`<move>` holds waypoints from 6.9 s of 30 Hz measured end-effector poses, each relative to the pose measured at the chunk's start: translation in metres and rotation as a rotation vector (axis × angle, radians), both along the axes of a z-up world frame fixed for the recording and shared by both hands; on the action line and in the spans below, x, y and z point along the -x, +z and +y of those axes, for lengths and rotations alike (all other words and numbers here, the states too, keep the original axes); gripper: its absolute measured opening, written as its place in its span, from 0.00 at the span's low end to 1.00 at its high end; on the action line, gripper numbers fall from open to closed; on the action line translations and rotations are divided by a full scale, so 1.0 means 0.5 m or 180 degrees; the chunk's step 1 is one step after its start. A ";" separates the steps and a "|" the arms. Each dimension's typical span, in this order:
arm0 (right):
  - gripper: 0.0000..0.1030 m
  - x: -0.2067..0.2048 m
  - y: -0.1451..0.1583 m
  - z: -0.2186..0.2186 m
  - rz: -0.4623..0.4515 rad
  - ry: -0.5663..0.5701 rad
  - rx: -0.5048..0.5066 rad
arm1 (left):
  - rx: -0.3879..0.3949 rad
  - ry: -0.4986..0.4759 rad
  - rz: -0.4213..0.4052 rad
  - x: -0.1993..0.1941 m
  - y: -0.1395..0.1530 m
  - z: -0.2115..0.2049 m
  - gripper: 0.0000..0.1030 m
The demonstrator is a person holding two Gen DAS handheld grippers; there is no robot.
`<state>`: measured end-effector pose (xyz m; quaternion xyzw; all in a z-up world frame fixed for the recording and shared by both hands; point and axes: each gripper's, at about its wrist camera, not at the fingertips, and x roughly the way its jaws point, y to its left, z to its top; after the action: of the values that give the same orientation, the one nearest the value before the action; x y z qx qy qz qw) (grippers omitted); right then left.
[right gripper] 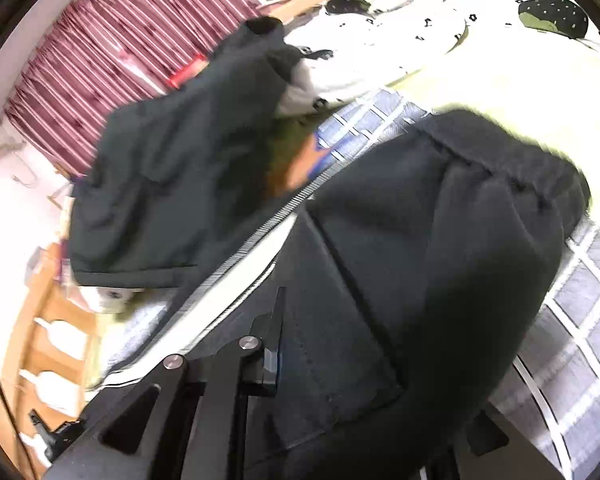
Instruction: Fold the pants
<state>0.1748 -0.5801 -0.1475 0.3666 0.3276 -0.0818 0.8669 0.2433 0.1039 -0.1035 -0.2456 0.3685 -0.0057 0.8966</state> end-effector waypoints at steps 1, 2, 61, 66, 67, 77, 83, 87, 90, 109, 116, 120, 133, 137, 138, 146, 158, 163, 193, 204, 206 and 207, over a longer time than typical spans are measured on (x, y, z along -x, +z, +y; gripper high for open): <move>0.13 0.023 0.019 0.006 0.0026 0.0037 0.0029 | -0.0046 -0.0017 -0.0018 0.023 0.012 0.001 0.09; 0.13 0.049 0.037 0.013 0.0067 0.0092 0.0092 | -0.0120 -0.0042 -0.0035 0.069 0.029 0.006 0.09; 0.56 0.560 0.169 0.092 0.0074 -0.0276 0.0759 | 0.1391 0.0578 -0.0103 0.540 -0.224 0.285 0.75; 0.56 0.477 0.126 0.213 0.0051 0.0197 0.0498 | 0.1471 0.0722 0.0058 0.497 -0.238 0.285 0.76; 0.56 0.458 0.110 0.245 0.0079 0.0304 0.0487 | 0.1497 0.0805 0.0022 0.493 -0.240 0.295 0.73; 0.56 0.382 0.029 0.395 0.0130 0.0819 0.0443 | 0.0724 0.0866 -0.0284 0.434 -0.156 0.394 0.10; 0.56 0.353 0.004 0.420 0.0208 0.1014 0.0641 | -0.0063 0.0946 0.0351 0.410 -0.190 0.352 0.18; 0.56 0.343 -0.005 0.413 0.0313 0.1099 0.0823 | -0.0296 0.1089 0.0399 0.435 -0.157 0.350 0.37; 0.56 0.319 0.002 0.417 0.0352 0.1179 0.1170 | -0.0763 0.0980 0.0158 0.452 -0.091 0.317 0.40; 0.56 0.077 -0.010 0.486 0.0242 0.1409 0.1924 | -0.1379 0.0223 0.0301 0.193 -0.069 0.230 0.48; 0.56 0.024 -0.046 0.485 0.0163 0.1818 0.1679 | -0.1215 0.0104 0.0314 0.174 -0.086 0.279 0.48; 0.56 -0.004 -0.078 0.496 0.0290 0.2011 0.1696 | -0.1285 0.0045 0.0352 0.153 -0.103 0.268 0.48; 0.56 0.007 -0.075 0.510 0.0221 0.2297 0.1810 | -0.1399 -0.0152 -0.0120 0.172 -0.065 0.247 0.20; 0.56 0.004 -0.079 0.512 0.0218 0.2382 0.1843 | -0.1178 0.0003 -0.0016 0.158 -0.076 0.273 0.20; 0.56 0.001 -0.087 0.513 0.0258 0.2410 0.1854 | -0.1138 0.0008 0.0031 0.154 -0.086 0.279 0.20; 0.56 -0.016 -0.130 0.517 0.0421 0.2497 0.1932 | -0.0984 0.0001 0.0038 0.156 -0.099 0.294 0.20; 0.05 -0.004 -0.090 0.533 0.0240 0.2687 0.2027 | -0.0639 0.0140 -0.0274 0.178 -0.083 0.320 0.13; 0.04 -0.014 -0.090 0.519 0.0153 0.2540 0.1902 | -0.0244 0.0399 -0.0229 0.169 -0.110 0.378 0.07; 0.03 -0.027 -0.095 0.501 0.0016 0.2320 0.1640 | -0.0590 0.0340 -0.0157 0.135 -0.141 0.314 0.17; 0.00 -0.040 -0.121 0.489 0.0137 0.2083 0.1636 | -0.0622 0.0413 -0.0093 0.126 -0.157 0.310 0.18; 0.00 -0.039 -0.121 0.491 0.0173 0.2089 0.1681 | -0.0641 0.0411 0.0006 0.122 -0.165 0.309 0.20; 0.00 -0.039 -0.119 0.490 0.0181 0.2096 0.1686 | -0.0653 0.0423 -0.0009 0.127 -0.163 0.308 0.21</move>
<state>0.1945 -0.3351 -0.2070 0.0045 0.4186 0.1082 0.9017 0.1800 0.2578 -0.1851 -0.1764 0.3488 0.0912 0.9159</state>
